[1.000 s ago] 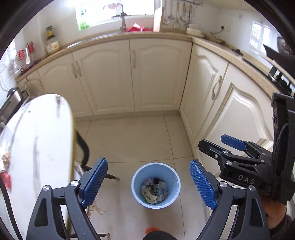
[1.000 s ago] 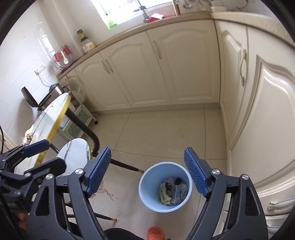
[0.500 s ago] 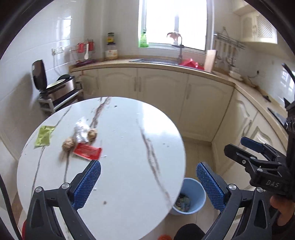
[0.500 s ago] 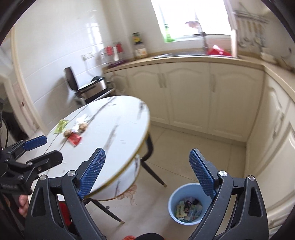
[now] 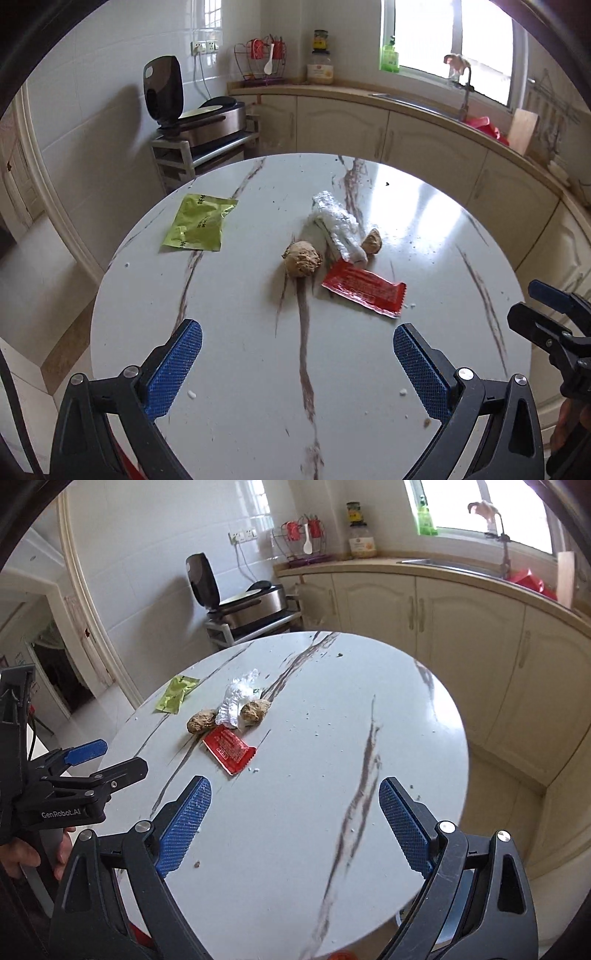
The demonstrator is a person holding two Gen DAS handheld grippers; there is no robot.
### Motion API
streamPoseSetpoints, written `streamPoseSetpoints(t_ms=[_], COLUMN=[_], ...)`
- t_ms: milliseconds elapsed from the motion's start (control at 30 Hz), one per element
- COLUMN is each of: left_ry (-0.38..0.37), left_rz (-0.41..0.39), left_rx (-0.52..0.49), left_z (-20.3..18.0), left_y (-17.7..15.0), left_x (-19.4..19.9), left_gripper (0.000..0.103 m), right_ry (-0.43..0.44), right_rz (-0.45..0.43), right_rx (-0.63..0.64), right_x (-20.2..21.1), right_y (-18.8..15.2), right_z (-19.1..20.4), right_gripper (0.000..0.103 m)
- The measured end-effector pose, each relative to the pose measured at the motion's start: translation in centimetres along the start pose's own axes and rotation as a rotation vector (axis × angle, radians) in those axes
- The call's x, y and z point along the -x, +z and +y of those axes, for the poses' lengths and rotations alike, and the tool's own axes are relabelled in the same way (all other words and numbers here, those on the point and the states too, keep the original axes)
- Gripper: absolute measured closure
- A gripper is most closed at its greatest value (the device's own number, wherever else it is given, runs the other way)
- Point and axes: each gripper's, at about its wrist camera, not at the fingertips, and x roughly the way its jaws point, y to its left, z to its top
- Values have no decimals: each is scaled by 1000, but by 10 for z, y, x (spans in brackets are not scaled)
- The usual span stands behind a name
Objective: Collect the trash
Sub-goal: 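Move both tools back over the table trash, then grasp a brown bread roll with the left tool while the right tool grasps another roll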
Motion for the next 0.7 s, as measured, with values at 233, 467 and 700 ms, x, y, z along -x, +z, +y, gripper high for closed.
streamPoseSetpoints(t_ms=[233,467,700], left_ry=[9,-43,-35], left_rz=[70,135,112], left_rx=[-42,-20,-87], left_z=[1,9,7], left_y=[40,61,58], left_x=[-77,-132,-135], left_gripper=[4,34,71], right_ry=[17,5,58], right_rz=[52,82,134], right_rx=[43,74,98], right_x=[-45,-74,-110], right_y=[21,40,56], right_z=[3,2,11], right_gripper=[11,11,12])
